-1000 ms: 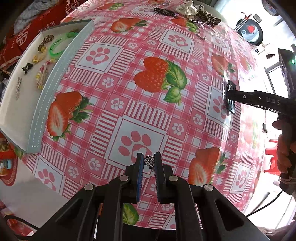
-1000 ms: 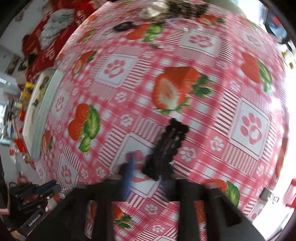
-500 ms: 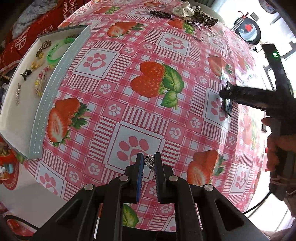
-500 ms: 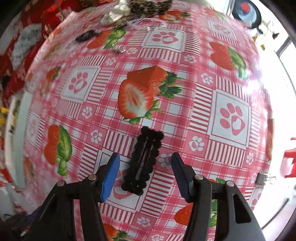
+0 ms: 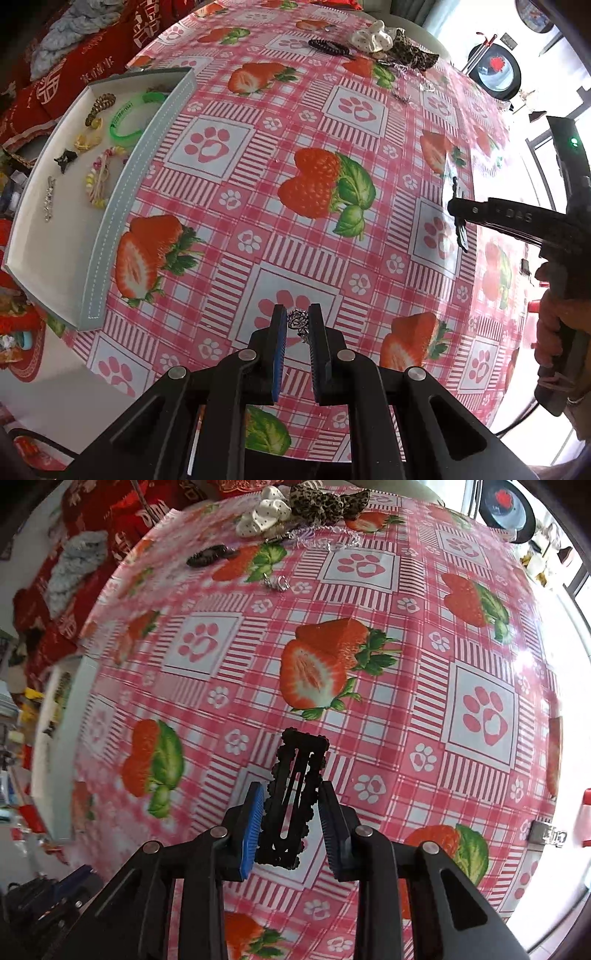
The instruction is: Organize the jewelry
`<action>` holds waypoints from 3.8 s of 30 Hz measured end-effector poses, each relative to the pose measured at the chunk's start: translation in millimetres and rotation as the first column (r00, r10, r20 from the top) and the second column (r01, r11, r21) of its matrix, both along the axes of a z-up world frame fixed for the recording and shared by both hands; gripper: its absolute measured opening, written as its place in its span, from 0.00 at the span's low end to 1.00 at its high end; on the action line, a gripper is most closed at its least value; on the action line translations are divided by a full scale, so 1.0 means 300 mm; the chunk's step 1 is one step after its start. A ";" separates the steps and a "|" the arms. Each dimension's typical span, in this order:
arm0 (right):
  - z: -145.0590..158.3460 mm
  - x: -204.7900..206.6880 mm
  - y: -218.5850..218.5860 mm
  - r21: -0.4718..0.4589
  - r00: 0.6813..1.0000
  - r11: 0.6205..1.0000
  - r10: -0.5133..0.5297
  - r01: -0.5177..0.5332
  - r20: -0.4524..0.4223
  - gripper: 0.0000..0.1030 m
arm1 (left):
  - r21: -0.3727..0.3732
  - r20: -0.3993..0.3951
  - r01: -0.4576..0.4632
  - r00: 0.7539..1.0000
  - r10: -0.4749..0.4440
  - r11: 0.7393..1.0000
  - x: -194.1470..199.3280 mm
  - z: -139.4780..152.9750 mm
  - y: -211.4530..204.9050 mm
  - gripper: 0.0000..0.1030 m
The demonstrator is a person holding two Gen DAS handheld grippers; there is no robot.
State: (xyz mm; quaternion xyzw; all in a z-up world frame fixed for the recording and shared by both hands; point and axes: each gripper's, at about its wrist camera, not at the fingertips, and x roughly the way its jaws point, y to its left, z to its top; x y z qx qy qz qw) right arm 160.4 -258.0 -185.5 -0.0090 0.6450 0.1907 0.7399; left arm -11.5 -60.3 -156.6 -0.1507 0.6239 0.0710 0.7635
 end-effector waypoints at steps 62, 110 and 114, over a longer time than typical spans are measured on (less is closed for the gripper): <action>0.036 -0.401 1.168 0.133 0.933 0.939 0.333 -0.316 -0.136 0.32 | 0.066 -0.033 -0.061 0.997 0.064 0.996 -0.097 -0.113 0.950 0.17; 0.180 -0.353 0.996 0.079 0.981 0.982 0.176 -0.170 -0.077 0.47 | 0.168 0.023 -0.032 0.999 0.028 0.985 -0.074 0.011 0.922 0.98; 0.196 -0.345 0.970 0.072 0.984 0.986 0.157 -0.151 -0.083 0.47 | 0.169 0.029 -0.025 0.999 0.020 0.985 -0.069 0.051 0.909 0.99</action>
